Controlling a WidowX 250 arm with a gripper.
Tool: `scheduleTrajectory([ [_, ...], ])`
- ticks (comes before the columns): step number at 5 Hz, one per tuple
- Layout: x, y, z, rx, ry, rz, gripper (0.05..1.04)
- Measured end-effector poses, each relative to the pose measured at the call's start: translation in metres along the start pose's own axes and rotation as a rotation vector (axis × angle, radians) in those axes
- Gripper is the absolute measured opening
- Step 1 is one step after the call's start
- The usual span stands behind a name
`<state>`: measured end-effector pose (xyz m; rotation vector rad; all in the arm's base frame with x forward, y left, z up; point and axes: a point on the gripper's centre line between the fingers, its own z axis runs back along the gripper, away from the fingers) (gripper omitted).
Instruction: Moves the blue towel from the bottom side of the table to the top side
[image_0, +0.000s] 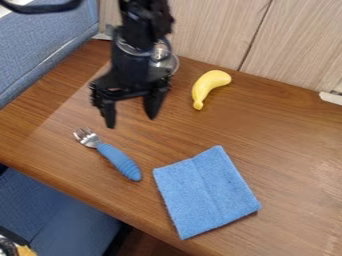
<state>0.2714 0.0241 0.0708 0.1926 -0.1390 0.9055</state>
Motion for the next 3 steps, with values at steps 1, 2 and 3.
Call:
scheduleTrajectory([
  [1, -0.017, -0.013, 0.001, -0.014, -0.002, -0.060, 1.000],
  [2, -0.047, -0.026, 0.001, -0.033, 0.006, -0.178, 1.000],
  [3, -0.078, -0.028, -0.007, -0.053, 0.035, -0.412, 1.000],
])
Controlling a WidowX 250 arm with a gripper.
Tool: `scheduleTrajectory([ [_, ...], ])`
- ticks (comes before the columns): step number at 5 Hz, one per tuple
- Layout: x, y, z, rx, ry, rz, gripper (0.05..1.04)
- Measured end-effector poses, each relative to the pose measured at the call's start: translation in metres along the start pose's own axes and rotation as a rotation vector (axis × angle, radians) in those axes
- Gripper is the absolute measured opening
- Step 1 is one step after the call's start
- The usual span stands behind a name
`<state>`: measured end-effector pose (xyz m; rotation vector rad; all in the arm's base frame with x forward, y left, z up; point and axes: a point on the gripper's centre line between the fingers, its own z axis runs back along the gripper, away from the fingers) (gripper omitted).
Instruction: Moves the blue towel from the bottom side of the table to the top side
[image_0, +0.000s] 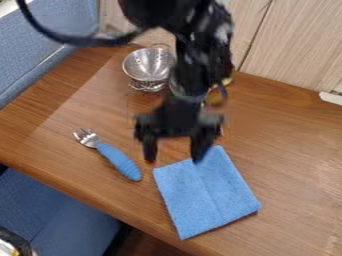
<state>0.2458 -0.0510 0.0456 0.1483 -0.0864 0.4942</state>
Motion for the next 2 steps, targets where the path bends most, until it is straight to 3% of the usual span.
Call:
scheduleTrajectory([
  [1, -0.0135, 0.0056, -0.0063, -0.004, -0.008, -0.143, 1.000],
  [2, -0.0195, 0.0013, -0.0118, -0.009, -0.050, -0.255, 1.000],
])
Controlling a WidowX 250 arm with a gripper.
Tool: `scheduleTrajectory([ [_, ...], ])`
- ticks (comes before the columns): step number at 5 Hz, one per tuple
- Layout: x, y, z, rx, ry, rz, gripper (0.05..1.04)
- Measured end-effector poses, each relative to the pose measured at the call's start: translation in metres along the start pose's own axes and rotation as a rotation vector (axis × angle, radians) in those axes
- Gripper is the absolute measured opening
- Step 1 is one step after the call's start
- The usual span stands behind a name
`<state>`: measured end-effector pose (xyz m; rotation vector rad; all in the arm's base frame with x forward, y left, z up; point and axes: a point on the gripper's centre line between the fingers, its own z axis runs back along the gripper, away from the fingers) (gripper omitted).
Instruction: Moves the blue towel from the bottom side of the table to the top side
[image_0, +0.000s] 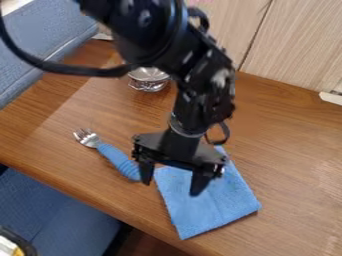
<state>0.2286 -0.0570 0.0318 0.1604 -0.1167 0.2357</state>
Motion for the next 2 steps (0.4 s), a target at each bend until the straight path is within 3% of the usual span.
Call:
scheduleTrajectory([
  [1, -0.001, -0.009, -0.013, -0.079, 0.024, -0.070, 1.000],
  [2, -0.002, -0.012, -0.026, -0.091, 0.047, -0.106, 1.000],
])
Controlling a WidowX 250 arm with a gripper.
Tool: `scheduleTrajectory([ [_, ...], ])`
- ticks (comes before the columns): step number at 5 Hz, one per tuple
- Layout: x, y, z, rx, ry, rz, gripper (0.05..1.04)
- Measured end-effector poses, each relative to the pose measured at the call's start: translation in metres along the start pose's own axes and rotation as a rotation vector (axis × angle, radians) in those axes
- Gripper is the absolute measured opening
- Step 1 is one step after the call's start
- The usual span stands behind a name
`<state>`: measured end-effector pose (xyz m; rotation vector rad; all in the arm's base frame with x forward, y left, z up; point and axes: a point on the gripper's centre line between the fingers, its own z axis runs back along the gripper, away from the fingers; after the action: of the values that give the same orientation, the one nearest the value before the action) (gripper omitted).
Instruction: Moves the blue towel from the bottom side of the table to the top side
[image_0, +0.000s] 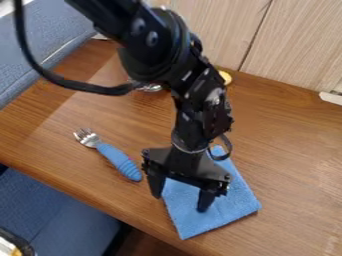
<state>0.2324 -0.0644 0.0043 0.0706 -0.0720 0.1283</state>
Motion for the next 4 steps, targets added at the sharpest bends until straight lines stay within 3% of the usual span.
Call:
scheduleTrajectory([
  [2, 0.014, -0.011, -0.010, -0.028, -0.010, -0.051, 1.000],
  [4, 0.045, -0.028, -0.011, -0.051, -0.043, -0.040, 1.001],
])
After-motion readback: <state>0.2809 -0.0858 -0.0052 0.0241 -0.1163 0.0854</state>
